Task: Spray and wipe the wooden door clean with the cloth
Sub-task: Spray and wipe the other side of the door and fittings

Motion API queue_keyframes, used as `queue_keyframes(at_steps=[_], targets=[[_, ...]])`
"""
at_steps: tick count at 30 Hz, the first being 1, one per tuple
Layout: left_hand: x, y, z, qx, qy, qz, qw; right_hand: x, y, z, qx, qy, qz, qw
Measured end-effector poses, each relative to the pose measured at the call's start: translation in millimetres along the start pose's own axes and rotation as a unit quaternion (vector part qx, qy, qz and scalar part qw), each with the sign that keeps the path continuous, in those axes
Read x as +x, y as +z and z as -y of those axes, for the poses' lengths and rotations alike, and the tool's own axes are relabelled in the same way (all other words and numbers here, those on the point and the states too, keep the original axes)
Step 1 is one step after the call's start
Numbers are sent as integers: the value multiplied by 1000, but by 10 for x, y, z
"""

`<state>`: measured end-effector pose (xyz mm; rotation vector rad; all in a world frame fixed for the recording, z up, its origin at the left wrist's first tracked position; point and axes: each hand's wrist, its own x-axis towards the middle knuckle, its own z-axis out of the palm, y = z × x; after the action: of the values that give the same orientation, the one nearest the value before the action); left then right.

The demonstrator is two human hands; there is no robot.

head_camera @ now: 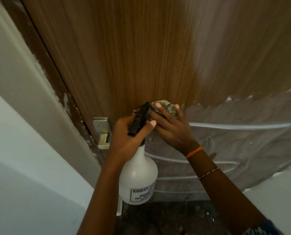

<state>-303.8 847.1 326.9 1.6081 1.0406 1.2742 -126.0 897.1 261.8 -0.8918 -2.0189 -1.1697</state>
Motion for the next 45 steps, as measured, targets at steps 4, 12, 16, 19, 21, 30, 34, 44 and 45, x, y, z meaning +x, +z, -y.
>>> queue_keyframes(at_steps=[4,12,16,19,21,30,34,44,45], targets=[[18,206,-48,-12,13,25,1000,-337,-196,-466,-71,80,-14,994],[28,586,-68,-3,17,69,997,-815,-447,-956,-26,367,-88,926],[59,653,-121,-31,39,46,998,-366,-238,-442,26,479,-150,864],[110,707,-190,-26,48,57,997,-254,-66,-39,44,350,-80,932],[143,764,-213,-22,50,69,996,-349,-52,-34,59,272,-43,960],[213,1263,-266,-32,62,100,993,-1251,-456,-1070,-42,324,-27,945],[235,1521,-296,-41,53,115,991,-1565,-630,-1488,-1,488,-97,868],[341,1872,-325,-40,76,100,991,-978,-498,-1098,33,430,-133,892],[350,1894,-333,-41,77,100,991,-930,-487,-1081,36,381,-114,917]])
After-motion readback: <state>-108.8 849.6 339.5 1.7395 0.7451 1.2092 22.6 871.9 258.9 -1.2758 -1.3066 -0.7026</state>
